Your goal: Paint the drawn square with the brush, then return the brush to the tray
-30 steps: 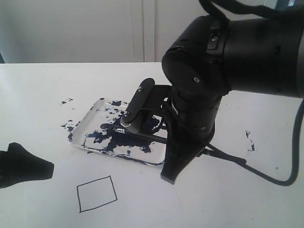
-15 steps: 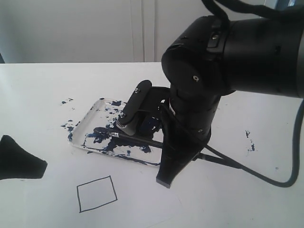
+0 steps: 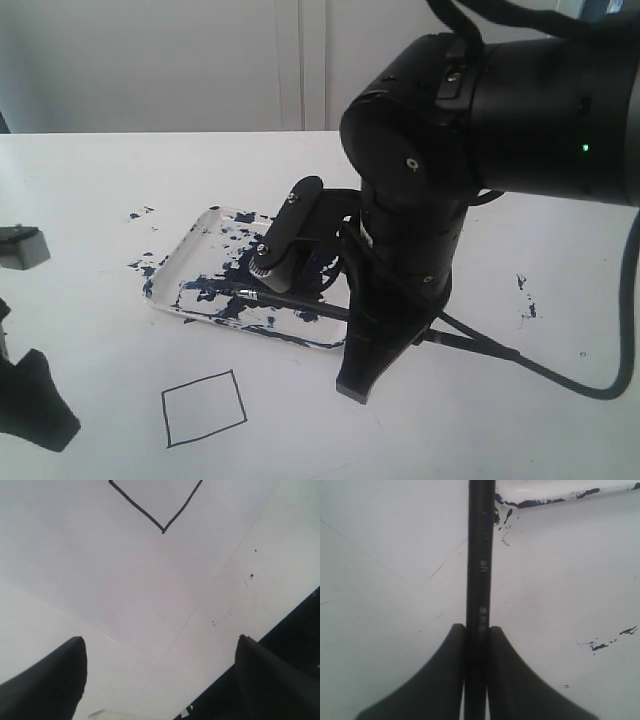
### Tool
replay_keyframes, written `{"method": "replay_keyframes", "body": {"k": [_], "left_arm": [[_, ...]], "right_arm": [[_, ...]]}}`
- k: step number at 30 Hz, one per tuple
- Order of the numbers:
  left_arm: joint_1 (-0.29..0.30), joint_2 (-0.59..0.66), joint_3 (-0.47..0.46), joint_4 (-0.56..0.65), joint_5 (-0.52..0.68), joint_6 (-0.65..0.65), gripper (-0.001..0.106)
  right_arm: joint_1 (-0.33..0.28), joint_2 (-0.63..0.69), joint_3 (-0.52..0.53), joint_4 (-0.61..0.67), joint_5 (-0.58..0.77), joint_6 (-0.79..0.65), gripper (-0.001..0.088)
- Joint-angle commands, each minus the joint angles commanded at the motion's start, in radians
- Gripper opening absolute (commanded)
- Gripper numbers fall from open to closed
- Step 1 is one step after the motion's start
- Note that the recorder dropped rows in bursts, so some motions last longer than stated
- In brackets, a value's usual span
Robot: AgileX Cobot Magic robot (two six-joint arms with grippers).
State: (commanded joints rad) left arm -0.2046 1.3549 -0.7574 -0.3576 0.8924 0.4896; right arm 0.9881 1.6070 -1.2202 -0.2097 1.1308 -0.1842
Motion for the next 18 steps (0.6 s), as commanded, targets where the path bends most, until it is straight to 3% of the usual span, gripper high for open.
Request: {"method": "replay_keyframes", "body": {"k": [6,11,14,18], "left_arm": [[-0.115,0.067,0.000,0.236,-0.130,-0.180,0.083],[-0.149,0.086,0.000,0.129,-0.334,-0.197,0.083],[-0.180,0.089,0.000,0.108,-0.372,-0.090,0.083],[-0.203,0.092,0.048,0.104,-0.459,-0.087,0.083]], "right_arm": [[0.000,0.000,0.000,0.004,0.015,-0.003,0.0000],[0.000,0.000,0.000,0.033,0.017,-0.004,0.0000],[0.000,0.000,0.000,0.033,0.034,-0.004,0.0000],[0.000,0.002,0.004,0.036,0.038,-0.006,0.0000]]}}
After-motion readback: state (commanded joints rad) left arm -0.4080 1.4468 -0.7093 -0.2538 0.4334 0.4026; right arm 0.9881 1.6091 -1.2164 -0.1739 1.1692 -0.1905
